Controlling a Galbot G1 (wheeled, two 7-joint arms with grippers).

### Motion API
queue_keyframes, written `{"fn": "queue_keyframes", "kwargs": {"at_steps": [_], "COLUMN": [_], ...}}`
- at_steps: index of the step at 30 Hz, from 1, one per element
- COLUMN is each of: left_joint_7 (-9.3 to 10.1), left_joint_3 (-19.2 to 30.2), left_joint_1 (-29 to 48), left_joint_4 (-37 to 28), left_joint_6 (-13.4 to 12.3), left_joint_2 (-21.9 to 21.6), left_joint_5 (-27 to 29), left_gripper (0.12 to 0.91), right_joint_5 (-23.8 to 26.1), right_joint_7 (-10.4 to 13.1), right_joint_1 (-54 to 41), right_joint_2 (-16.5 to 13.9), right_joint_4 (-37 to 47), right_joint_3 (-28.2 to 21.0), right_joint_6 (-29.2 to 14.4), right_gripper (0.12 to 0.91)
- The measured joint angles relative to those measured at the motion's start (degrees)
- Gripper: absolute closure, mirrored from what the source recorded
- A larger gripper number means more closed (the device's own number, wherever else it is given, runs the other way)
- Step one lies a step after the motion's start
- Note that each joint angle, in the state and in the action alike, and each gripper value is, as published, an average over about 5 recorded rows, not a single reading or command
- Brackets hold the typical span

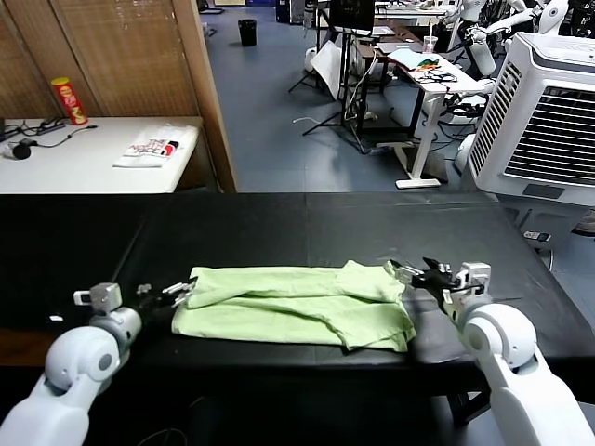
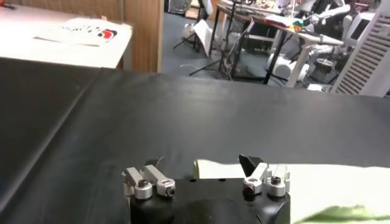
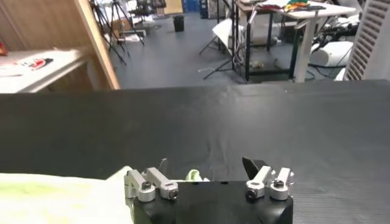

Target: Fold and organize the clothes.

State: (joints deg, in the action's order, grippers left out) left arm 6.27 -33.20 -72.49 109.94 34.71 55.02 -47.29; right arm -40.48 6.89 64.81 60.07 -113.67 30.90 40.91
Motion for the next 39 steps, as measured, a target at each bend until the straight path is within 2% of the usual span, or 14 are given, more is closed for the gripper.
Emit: {"fn": "queue_keyframes", "kwargs": {"at_steps": [15, 18, 21, 26, 29, 32, 35, 39], "left_joint_7": [-1.22, -1.33, -1.36, -1.21, -1.28, -1.48, -2.09, -2.55], "left_joint_3": [0.7, 1.0, 1.3, 1.6, 1.8, 1.7, 1.0, -0.7], "left_joint_1": [-3.9, -3.9, -3.8, -3.6, -3.5, -3.2, -3.1, -2.7], "left_joint_4": [-0.7, -0.9, -1.1, -1.2, -1.0, -1.4, -2.3, -4.2], "left_joint_6": [-2.1, -2.3, -2.4, -2.0, -2.0, -3.2, -5.6, -8.4], "left_joint_2": [4.8, 5.3, 5.7, 5.8, 5.5, 4.9, 3.5, -0.4], "left_joint_5": [4.2, 4.7, 5.2, 6.9, 9.5, 13.4, 18.3, 22.5], "left_gripper": [0.238, 0.304, 0.438, 0.734, 0.846, 0.869, 0.870, 0.871], "right_joint_5": [-0.4, -0.2, 0.1, 1.2, 1.6, 1.8, 1.9, 2.0], "right_joint_7": [-0.1, -0.1, -0.2, -0.6, -0.8, -0.8, -0.8, -0.8], "right_joint_1": [1.9, 2.0, 2.3, 2.6, 2.8, 3.0, 3.3, 3.5], "right_joint_2": [0.0, 0.0, 0.0, 0.2, 0.3, 0.5, 0.6, 0.9], "right_joint_4": [-2.8, -2.9, -3.1, -3.3, -3.3, -3.4, -3.4, -3.4], "right_joint_3": [1.5, 1.6, 1.8, 2.2, 2.6, 3.0, 3.5, 4.1], "right_joint_6": [-0.1, -0.2, -0.4, -0.6, -0.6, -0.6, -0.8, -1.1], "right_gripper": [0.227, 0.227, 0.227, 0.227, 0.227, 0.227, 0.227, 0.227]}}
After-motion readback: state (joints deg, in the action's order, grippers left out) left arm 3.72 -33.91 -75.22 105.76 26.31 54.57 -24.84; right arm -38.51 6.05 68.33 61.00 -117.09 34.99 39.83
